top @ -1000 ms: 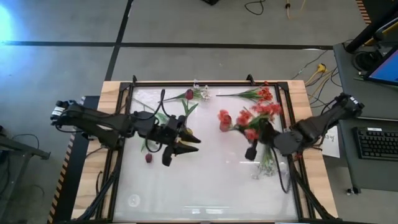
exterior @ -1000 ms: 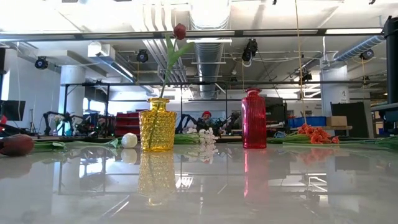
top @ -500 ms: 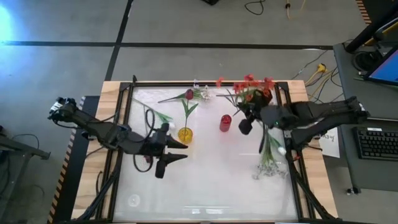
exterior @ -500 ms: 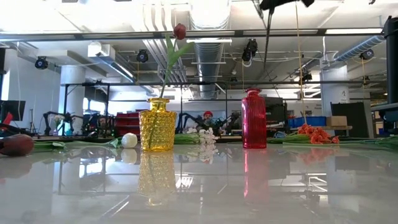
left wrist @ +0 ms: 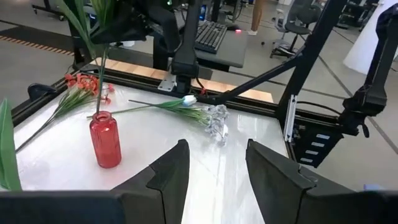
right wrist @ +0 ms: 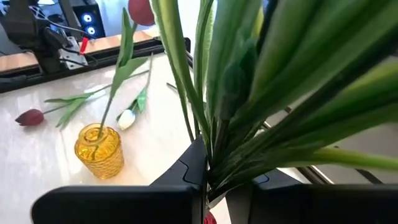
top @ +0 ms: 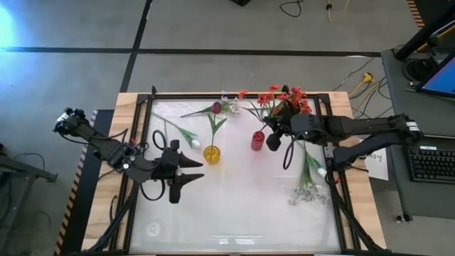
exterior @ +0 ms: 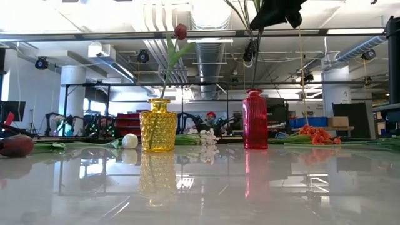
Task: Sort flowers into vase by color
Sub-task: Put the left orange flowers into the yellow flower vase
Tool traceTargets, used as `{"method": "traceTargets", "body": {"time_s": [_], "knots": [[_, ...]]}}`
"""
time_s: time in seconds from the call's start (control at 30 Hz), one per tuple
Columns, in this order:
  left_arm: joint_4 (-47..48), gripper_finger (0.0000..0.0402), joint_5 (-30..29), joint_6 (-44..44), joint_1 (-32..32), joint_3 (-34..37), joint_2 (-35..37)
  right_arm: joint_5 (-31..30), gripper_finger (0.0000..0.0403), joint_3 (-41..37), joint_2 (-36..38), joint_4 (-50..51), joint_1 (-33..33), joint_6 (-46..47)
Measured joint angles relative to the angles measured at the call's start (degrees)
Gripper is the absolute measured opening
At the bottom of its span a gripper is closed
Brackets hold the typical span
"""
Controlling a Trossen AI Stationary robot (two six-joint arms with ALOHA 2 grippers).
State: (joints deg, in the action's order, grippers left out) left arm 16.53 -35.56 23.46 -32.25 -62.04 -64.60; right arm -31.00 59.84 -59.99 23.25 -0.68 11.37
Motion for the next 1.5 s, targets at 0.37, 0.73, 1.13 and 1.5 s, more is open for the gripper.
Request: {"method": "traceTargets", "body": {"time_s": [0.37,0.73,1.13,1.5], "knots": [[0.85,0.0146,-2.75,-0.48,0.04,0.00,-0.50,0.08,0.0029,-1.59,-0.15,0.30,0.05,1.87],[0.90,0.0146,-2.98,-0.48,0.04,-0.01,-0.66,0.00,0.0043,-2.13,-0.17,0.20,-0.03,4.58],[0.90,0.0146,-3.03,-0.48,0.04,0.07,-0.66,-0.02,0.0165,-2.15,-0.11,2.26,-0.03,8.22],[0.92,0.0146,-3.06,-0.48,0.09,0.17,-0.66,0.03,0.0269,0.46,0.69,14.39,-0.03,15.53]]}}
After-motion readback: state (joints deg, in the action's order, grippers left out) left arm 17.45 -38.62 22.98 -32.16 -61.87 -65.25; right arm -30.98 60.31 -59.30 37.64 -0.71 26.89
